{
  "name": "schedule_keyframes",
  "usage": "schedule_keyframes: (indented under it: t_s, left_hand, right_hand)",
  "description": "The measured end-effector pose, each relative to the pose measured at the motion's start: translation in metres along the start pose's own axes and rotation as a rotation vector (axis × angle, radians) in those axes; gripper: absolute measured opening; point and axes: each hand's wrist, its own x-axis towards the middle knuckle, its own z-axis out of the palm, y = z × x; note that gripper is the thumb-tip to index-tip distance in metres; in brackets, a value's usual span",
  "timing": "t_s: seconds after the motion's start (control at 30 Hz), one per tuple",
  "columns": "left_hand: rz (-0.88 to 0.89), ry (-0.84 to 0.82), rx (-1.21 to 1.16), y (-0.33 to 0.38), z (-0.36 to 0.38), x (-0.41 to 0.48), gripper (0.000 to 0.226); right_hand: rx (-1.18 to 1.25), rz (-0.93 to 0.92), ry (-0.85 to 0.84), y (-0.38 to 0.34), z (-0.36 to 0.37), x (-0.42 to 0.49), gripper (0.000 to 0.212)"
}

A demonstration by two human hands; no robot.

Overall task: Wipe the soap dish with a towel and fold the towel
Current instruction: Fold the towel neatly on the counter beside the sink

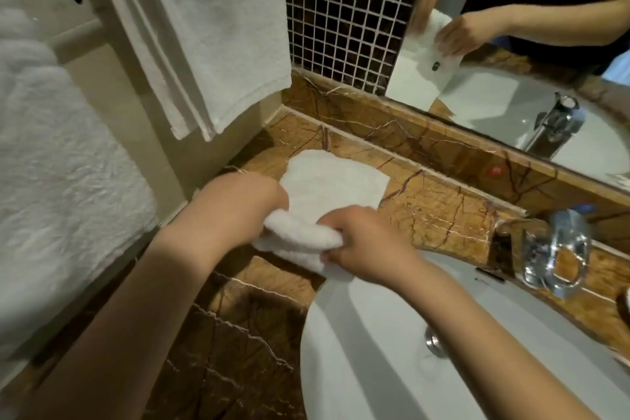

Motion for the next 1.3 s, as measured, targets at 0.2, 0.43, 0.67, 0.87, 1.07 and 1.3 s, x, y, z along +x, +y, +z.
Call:
schedule_keyframes:
  t_s: [0.2, 0.43, 0.67, 0.87, 1.07, 1.3]
  left_hand:
    - [0.039, -0.1, -0.106, -0.013, 0.042, 0.007, 0.021]
    - [-0.027, 0.375, -0.26, -0.013, 0.01, 0.034, 0.045]
    - [-0.26, 0.316, -1.208, -0.015, 0.034, 0.089, 0.043]
    - [-0.221, 0.491, -1.256, -0.015, 0.056, 0.106, 0.039]
    - [-0.231, 0.606, -0.883, -0.006, 0.056, 0.127, 0.037]
    - [-0.289, 0.033, -1.304, -0.029, 0.064, 0.089, 0.084]
  right_hand:
    - [0.095, -0.01, -0.254, 0.002, 0.021, 0.009, 0.006]
    - [0.253, 0.166, 0.038, 0.031, -0.014, 0.026, 0.036]
    - [0.448, 0.331, 0.395, 0.071, -0.006, 0.06, 0.014]
    - [0.842, 0.451, 0.553, 0.088, 0.006, 0.077, 0.033]
    - [0.702, 0.58, 0.523, 0.103, 0.02, 0.09, 0.047]
    - [0.482, 0.635, 0.386, 0.112, 0.025, 0.079, 0.064]
